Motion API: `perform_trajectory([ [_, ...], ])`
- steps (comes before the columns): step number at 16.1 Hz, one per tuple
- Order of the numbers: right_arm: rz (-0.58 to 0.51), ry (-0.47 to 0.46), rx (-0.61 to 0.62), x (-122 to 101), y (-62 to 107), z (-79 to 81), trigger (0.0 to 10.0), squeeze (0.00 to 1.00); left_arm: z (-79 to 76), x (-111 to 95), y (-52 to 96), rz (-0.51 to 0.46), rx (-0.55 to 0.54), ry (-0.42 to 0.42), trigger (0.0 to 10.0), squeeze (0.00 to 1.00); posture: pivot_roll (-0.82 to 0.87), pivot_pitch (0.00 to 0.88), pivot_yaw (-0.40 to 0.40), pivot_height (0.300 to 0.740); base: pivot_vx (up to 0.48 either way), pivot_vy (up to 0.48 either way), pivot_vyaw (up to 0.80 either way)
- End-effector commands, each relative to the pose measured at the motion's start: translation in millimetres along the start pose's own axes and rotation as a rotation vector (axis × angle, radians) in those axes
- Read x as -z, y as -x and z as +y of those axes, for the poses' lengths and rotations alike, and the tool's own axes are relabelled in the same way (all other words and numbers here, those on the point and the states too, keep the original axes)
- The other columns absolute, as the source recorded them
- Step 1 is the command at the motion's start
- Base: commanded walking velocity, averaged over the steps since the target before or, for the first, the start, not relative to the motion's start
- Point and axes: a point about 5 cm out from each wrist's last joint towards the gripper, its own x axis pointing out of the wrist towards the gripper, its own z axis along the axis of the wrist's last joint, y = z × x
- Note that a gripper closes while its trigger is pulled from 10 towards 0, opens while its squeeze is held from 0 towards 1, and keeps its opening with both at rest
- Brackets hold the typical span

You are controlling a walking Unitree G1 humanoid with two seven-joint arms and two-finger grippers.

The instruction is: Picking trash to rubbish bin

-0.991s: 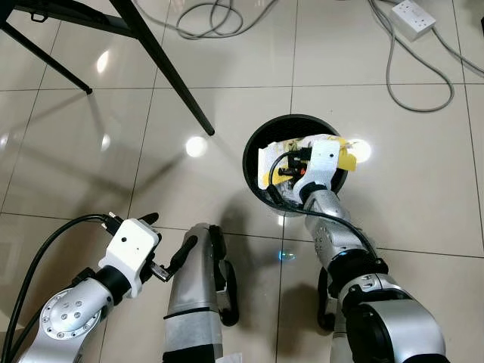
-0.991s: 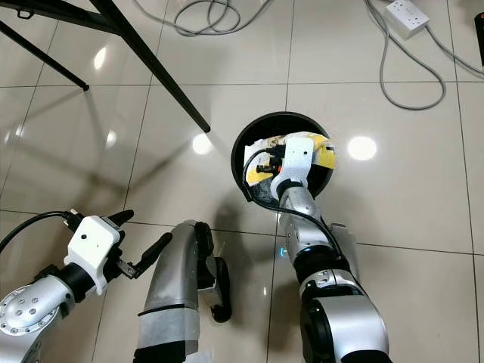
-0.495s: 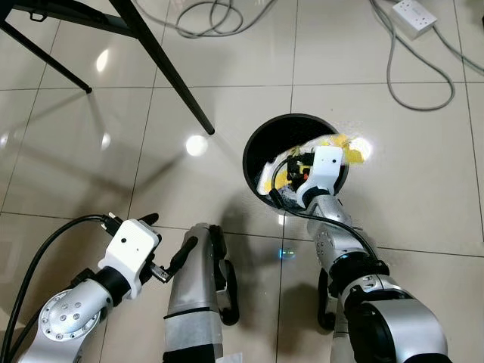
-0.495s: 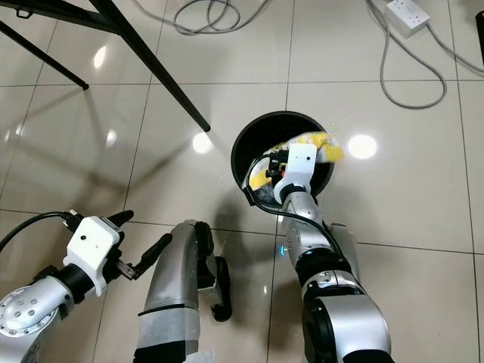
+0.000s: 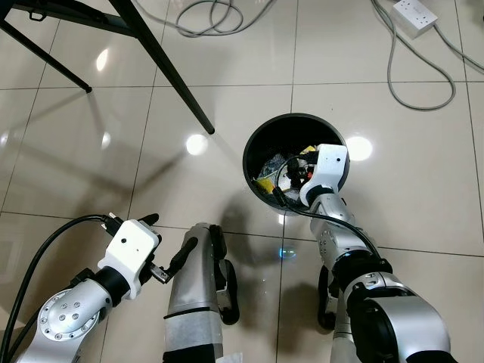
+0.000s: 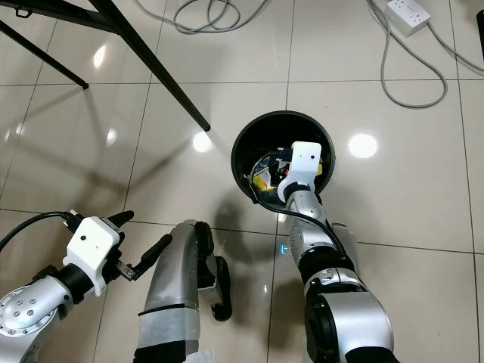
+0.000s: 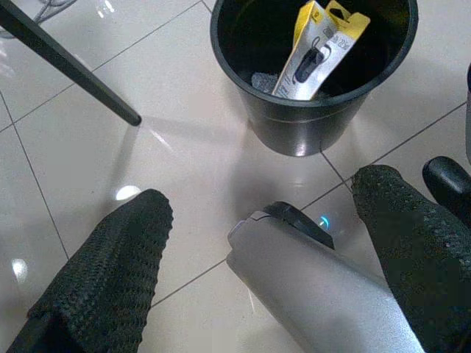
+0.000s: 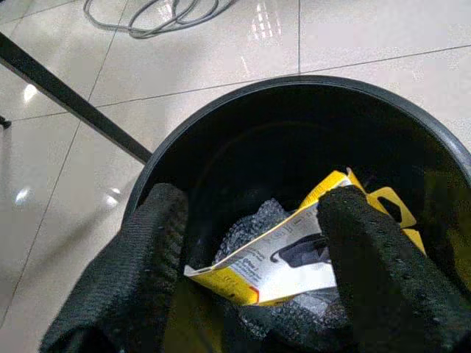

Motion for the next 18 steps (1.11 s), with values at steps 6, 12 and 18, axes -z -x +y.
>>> perform_trajectory([
  [6,0.035,0.007,0.002,13,5.7,-1.4,10.0,1.0,-2.2,6,0.6,0.027,0.003,0.014,10.0,0.0,0.23,0.504,0.215,0.56,0.0,0.0,0.0],
  [12,-0.037,0.016,0.083,10,15.8,-31.8,10.0,0.0,-1.8,2,-16.3,-0.02,-0.016,0.022,10.0,0.0,0.2,0.442,0.189,0.56,0.0,0.0,0.0],
  [18,-0.071,0.04,0.145,7,29.6,-68.7,10.0,0.0,-7.4,2,-43.1,-0.078,-0.037,0.045,10.0,0.0,0.12,0.329,0.138,0.599,0.0,0.0,0.0],
])
